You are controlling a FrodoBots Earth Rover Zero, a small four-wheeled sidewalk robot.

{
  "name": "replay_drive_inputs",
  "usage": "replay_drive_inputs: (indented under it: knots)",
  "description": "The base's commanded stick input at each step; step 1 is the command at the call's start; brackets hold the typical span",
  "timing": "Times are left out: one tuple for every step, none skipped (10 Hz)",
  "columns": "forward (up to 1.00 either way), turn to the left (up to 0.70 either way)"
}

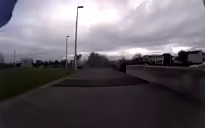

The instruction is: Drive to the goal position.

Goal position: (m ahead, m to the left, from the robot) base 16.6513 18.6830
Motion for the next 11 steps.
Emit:
replay_drive_inputs:
  knots:
    - [0.85,-0.23]
    - [0.85,-0.12]
    - [0.85,-0.06]
    - [0.85,-0.02]
    - [0.85,0.0]
    - [0.85,0.0]
    - [0.85,0.0]
    - [0.85,0.0]
    - [0.85,0.0]
    - [0.85,0.0]
    - [0.85,0.0]
